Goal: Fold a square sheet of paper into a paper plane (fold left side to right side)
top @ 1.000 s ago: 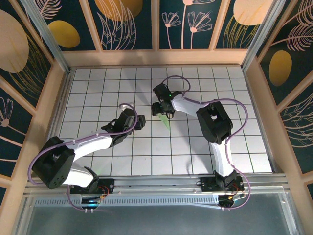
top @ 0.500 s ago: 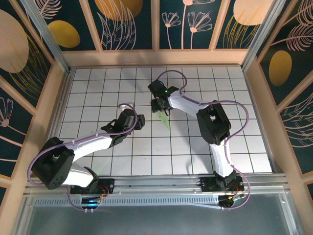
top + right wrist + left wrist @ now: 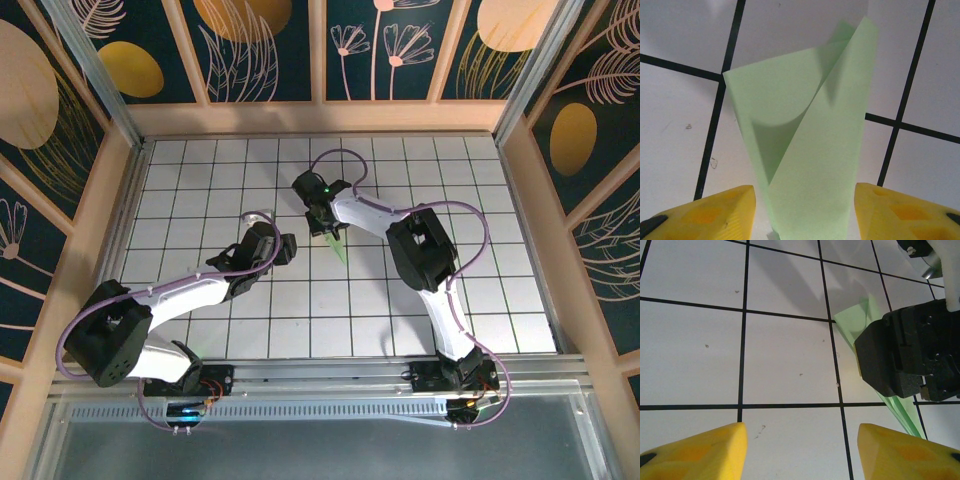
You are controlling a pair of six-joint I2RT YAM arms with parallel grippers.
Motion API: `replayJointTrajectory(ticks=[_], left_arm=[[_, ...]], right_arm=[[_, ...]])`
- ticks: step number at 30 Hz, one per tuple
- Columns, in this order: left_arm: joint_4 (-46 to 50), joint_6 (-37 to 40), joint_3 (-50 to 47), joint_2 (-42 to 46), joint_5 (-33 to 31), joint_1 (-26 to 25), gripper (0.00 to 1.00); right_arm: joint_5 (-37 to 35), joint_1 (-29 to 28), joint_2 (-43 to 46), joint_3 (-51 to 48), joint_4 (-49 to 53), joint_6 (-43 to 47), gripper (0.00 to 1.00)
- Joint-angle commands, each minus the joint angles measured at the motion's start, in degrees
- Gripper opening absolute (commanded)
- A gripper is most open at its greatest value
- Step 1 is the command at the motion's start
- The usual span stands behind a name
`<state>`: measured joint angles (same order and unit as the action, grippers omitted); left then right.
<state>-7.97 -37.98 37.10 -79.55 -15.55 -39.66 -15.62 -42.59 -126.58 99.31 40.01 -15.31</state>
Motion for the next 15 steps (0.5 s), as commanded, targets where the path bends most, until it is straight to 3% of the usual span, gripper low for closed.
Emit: replayJointTrajectory(ticks=[1, 15], left_arm=[[-1.17, -0.61, -0.16, -0.04, -1.24, 0.29, 0.60], [-0.73, -0.45, -0.10, 0.02, -1.40, 0.29, 0.61]], right_arm=[[-2.38, -0.63, -1.29, 2.50, 2.17, 0.29, 0.54], [-3.45, -0.74, -2.44, 2.52, 2.54, 0.26, 0.47]])
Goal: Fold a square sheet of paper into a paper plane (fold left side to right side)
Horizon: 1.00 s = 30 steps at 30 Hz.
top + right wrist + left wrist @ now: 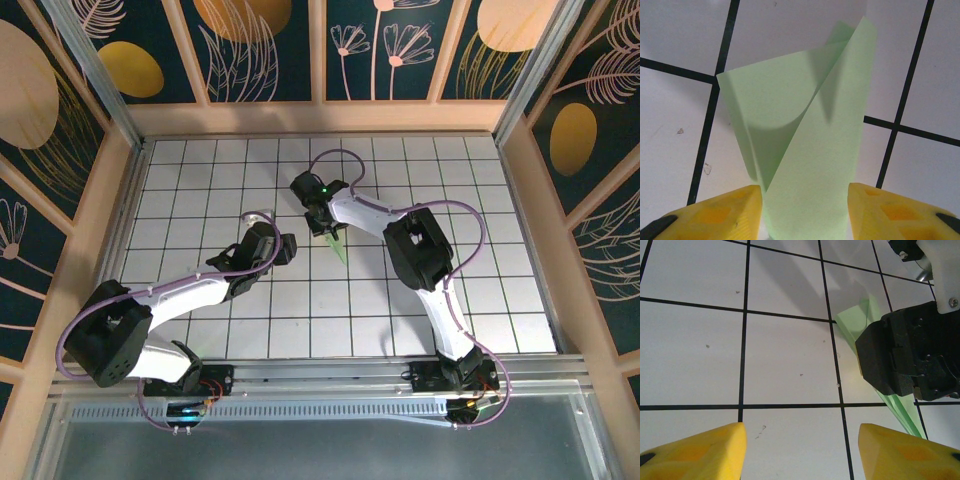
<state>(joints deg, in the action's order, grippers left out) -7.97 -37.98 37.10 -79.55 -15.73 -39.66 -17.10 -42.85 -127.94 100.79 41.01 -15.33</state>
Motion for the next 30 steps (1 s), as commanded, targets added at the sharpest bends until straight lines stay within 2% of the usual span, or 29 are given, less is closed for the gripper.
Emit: replayJointTrajectory(ticks=[1, 8, 14, 15, 19, 22, 24, 26, 30], left_arm=[[-0.73, -0.43, -0.10, 0.04, -1.24, 0.34, 0.61], [-0.56, -0.48, -0.10, -0.02, -1.23, 0.30, 0.61], [0.01, -0.43, -0.01, 0.38, -1.91, 0.40, 0.61], [0.18, -0.43, -0.02, 0.55, -2.15, 0.44, 0.62], [0.84, -0.68, 0.25, 1.65, -2.32, 0.89, 0.64], [0.72, -1.70, 0.38, 2.27, -0.18, 2.33, 0.65], [0.10, -2.93, 0.06, 2.83, 2.82, 4.10, 0.66], [-1.28, -4.61, -0.62, 3.34, 6.69, 6.45, 0.67], [-5.47, -7.98, -2.31, 3.54, 16.21, 11.57, 0.69]], right_arm=[[-2.01, -0.48, -1.09, 1.06, 1.52, 0.24, 0.46], [-2.64, -0.47, -0.96, 0.80, 1.62, 0.39, 0.28], [-4.95, -0.48, 0.58, 0.56, 1.79, 0.74, 0.07], [-5.69, -0.47, 1.09, 0.40, 1.75, 0.90, 0.00], [-7.24, 0.17, 4.20, -0.79, 1.28, 1.01, 0.00], [-5.71, 1.16, 8.06, -2.66, -0.01, 0.89, 0.00], [-2.14, 2.39, 11.61, -5.00, -2.40, 0.74, 0.00], [4.58, 4.38, 16.10, -8.66, -6.45, 0.16, 0.00], [24.60, 10.42, 25.76, -19.90, -19.34, -3.76, 0.00]])
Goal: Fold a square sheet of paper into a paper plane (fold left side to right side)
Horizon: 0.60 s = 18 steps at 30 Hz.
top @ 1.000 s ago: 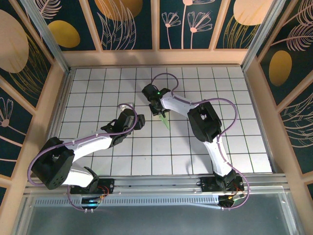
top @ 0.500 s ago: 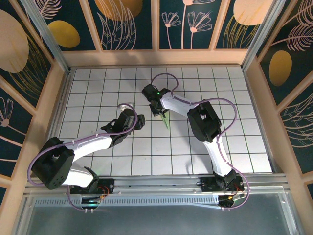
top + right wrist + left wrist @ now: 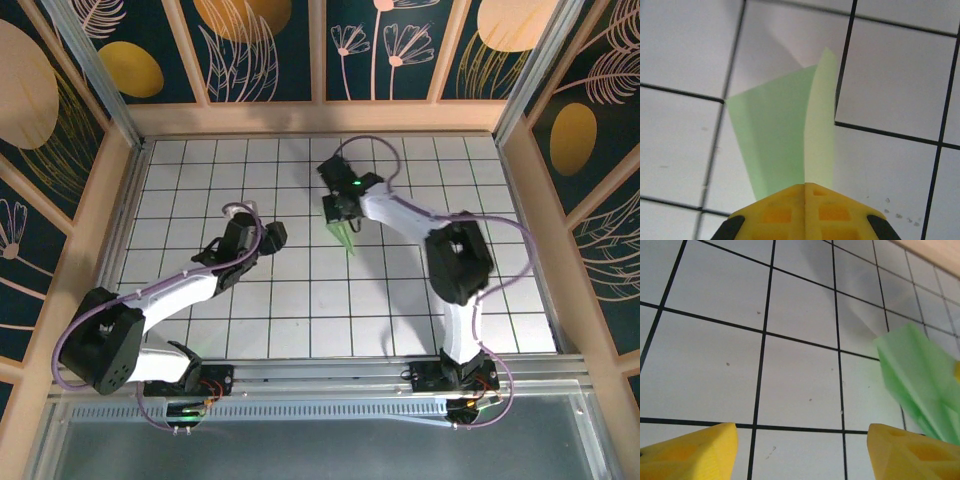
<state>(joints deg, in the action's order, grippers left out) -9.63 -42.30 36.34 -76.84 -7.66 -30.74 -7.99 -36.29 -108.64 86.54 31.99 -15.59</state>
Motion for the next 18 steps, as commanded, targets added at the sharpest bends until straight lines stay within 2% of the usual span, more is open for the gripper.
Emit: replayJointTrajectory(ticks=[1, 3, 6, 8, 14, 18], left_arm=[[-5.09, -4.51, -1.93, 0.66, 10.83, 3.77, 0.69], [-8.37, -7.55, -3.15, -0.05, 16.55, 6.65, 0.70], [-13.87, -11.54, -5.21, -1.22, 22.94, 9.89, 0.69], [-15.64, -12.69, -5.91, -1.85, 24.58, 11.13, 0.69], [-15.72, -13.62, -6.35, -2.77, 25.17, 12.15, 0.65], [-13.55, -12.51, -6.55, -1.65, 22.15, 12.28, 0.64]], right_arm=[[19.83, 4.55, 8.14, -8.45, -13.96, -4.81, 0.00], [29.80, 7.70, 10.90, -14.21, -21.90, -7.74, 0.00], [38.56, 9.19, 11.76, -19.98, -31.22, -12.34, 0.00], [42.04, 8.88, 10.99, -22.77, -36.45, -15.16, 0.00], [45.32, 6.66, 6.18, -26.49, -47.54, -20.67, 0.00], [45.43, 7.24, 1.96, -28.71, -52.22, -22.70, 0.00]])
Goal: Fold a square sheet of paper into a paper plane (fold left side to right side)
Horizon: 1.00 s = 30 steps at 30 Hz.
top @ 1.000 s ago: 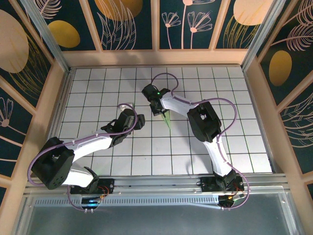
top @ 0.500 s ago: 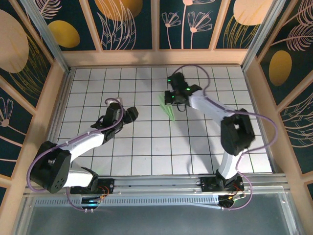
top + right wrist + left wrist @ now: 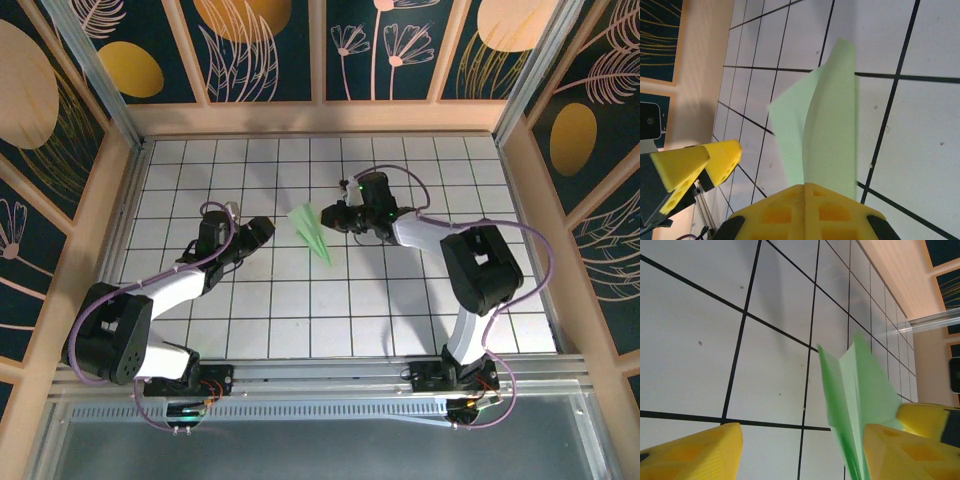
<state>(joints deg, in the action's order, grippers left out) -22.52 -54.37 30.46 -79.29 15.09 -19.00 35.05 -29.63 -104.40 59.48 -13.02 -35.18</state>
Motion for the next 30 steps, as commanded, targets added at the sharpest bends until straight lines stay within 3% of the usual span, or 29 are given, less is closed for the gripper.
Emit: replayJointTrajectory(ticks=[1, 11, 30], left_arm=[[0.50, 0.15, -0.51, 1.31, -1.59, 0.55, 0.64], [5.38, 2.85, 1.65, 2.60, -4.33, 0.55, 0.64], [3.63, 3.04, 3.57, -3.99, -0.22, 0.50, 0.61]], right_arm=[[2.13, 0.80, -3.21, -2.18, -7.95, -3.21, 0.00], [-2.76, 3.67, -3.20, -6.64, -7.94, -1.24, 0.00], [-2.61, 4.31, -2.47, -7.66, -5.82, 0.98, 0.00]])
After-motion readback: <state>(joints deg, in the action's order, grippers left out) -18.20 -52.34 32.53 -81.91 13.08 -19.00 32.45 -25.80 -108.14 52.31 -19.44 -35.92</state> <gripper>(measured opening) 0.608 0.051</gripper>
